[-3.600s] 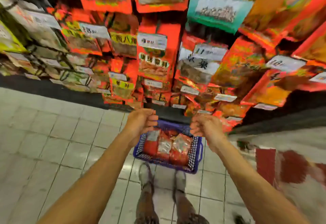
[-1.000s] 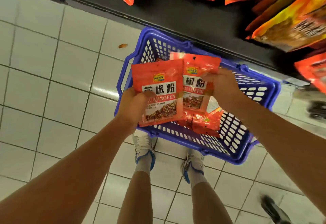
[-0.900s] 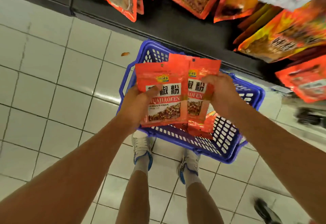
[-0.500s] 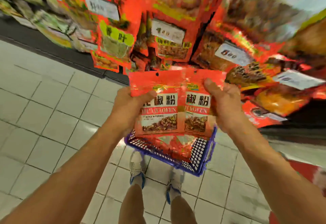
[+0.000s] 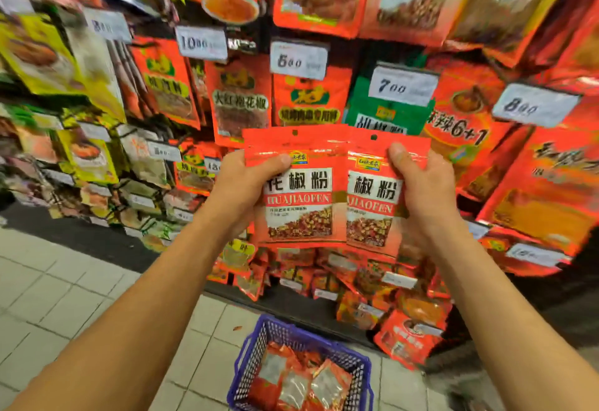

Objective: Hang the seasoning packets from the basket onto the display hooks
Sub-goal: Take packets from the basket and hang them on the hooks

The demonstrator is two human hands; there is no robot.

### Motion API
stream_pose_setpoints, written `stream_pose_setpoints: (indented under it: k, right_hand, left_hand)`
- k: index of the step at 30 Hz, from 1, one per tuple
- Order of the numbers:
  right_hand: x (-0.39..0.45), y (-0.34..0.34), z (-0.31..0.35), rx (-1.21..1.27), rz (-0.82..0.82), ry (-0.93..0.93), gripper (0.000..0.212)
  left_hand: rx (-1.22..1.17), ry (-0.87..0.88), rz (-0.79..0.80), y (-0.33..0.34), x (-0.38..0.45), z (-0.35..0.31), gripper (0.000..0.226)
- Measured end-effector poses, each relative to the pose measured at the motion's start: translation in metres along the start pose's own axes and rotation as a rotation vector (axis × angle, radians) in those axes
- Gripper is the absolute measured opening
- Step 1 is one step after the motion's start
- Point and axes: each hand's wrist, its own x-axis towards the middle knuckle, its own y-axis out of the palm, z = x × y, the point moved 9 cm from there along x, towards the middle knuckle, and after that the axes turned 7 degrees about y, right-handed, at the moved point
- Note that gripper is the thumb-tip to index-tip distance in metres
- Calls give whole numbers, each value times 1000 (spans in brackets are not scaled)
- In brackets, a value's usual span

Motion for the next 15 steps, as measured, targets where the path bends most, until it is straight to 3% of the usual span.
stream_pose_setpoints:
  k: [4, 8, 15]
  right_hand:
    - [13, 6, 83, 15, -12, -140, 11]
    - [27, 6, 148, -30, -77, -265, 12]
    - [62, 18, 221, -88, -190, -380, 8]
  left_hand:
    - [-12, 108, -3, 18, 27, -76, 10]
    - [27, 240, 26, 30, 47, -138, 10]
    - [-2, 273, 23, 47, 79, -186, 9]
